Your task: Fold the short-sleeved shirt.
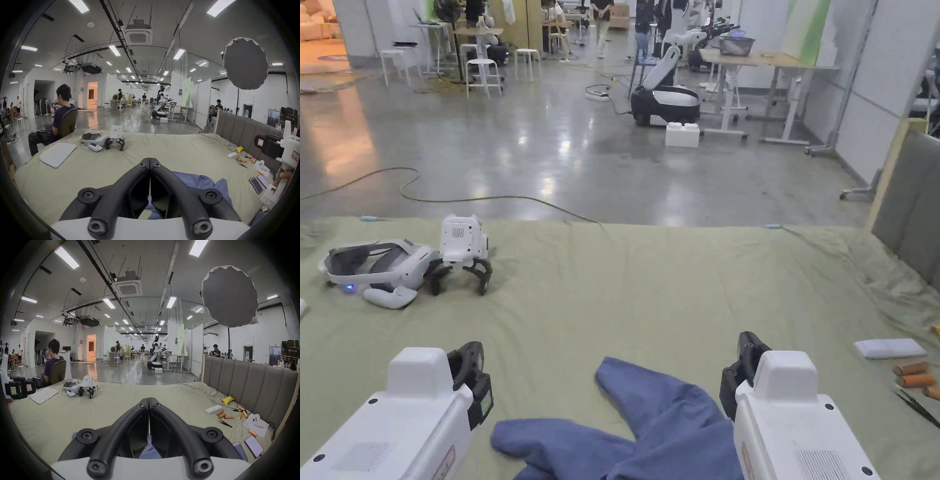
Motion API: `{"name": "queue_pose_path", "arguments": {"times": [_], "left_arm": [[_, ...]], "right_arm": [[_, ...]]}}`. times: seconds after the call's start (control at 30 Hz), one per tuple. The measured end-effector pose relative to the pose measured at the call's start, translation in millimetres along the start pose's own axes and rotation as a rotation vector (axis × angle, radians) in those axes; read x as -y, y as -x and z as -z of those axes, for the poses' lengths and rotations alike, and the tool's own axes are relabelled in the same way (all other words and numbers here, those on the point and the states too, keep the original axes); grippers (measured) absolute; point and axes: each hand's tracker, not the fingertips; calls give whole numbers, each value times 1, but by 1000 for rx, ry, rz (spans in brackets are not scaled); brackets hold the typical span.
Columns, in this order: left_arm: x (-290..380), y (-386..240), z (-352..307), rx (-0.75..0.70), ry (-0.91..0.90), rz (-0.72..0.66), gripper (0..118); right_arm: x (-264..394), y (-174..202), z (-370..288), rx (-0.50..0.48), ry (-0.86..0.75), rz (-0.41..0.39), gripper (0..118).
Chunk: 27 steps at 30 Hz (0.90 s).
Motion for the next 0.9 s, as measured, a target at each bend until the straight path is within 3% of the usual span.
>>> {"name": "queue_pose_path", "arguments": {"times": [0.2, 0.3, 0.43, 0.5, 0.57, 0.63, 0.7, 0.9], "left_arm": [[-5, 7, -20, -17, 169, -54, 0], [34, 45, 19, 31, 346, -134, 0], [67, 64, 78, 32, 536, -47, 1], [70, 58, 95, 42, 587, -90, 16], [78, 62, 121, 66, 661, -166, 51], [85, 65, 149, 77, 721, -160, 74], [94, 62, 170, 58, 767, -115, 79], [125, 50, 212, -17, 946, -32, 74]], "right_arm": [[7, 7, 8, -48, 44, -6, 0], [23, 6, 12, -53, 87, -25, 0], [41, -2, 17, -51, 150, -20, 0], [48, -7, 18, -43, 176, -34, 0], [54, -12, 21, -36, 194, -38, 0], [61, -18, 24, -16, 220, -43, 0], [65, -25, 27, -7, 237, -38, 0], [74, -44, 26, 40, 276, -32, 0]]}}
